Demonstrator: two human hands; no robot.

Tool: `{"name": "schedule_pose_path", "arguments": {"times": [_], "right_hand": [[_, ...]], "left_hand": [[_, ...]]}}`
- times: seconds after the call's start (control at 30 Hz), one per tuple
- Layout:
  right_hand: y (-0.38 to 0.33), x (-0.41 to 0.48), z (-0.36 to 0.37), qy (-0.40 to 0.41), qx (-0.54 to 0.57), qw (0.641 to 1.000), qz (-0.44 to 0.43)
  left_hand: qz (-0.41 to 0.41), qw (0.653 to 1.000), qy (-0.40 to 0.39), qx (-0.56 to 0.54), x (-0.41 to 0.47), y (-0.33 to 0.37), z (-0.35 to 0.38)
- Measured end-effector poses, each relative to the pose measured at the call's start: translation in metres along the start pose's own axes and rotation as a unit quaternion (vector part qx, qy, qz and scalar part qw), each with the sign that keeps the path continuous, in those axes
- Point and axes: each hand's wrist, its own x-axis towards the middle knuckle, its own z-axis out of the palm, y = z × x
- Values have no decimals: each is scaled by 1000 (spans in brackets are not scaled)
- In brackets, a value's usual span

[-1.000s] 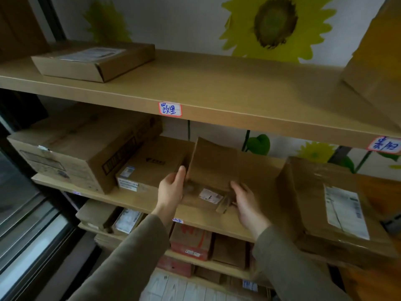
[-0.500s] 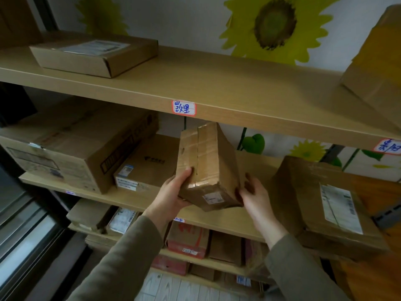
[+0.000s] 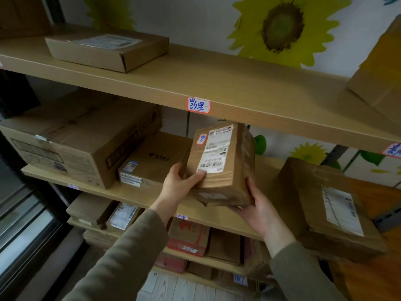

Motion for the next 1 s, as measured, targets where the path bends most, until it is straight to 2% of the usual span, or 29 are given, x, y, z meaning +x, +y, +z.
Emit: {"name": "schedule_pose_path", "arguments": {"times": [0.07, 0.13, 0.3, 0.37, 0.63, 0.83, 1.0], "right_hand": [[7, -1, -2, -25, 48, 998, 16], [10, -1, -1, -6, 62, 998, 26], [12, 8, -2, 110, -52, 992, -30], [13, 9, -1, 127, -77, 988, -42], [16, 9, -2, 124, -91, 988, -30], [19, 6, -1, 113, -190, 975, -14], [17, 8, 7, 111, -206, 970, -63]], "left_hand": [[-87, 989, -39, -115, -1, 2, -7], [-94, 978, -80, -166, -2, 1, -11], [-36, 985, -73, -153, -2, -5, -14], [-32, 984, -69, -160, -3, -7, -15], [-26, 984, -60, -166, -4, -15, -12], [-31, 992, -50, -114, -3, -20, -7], [-37, 995, -33, -87, 6, -13, 2]]}}
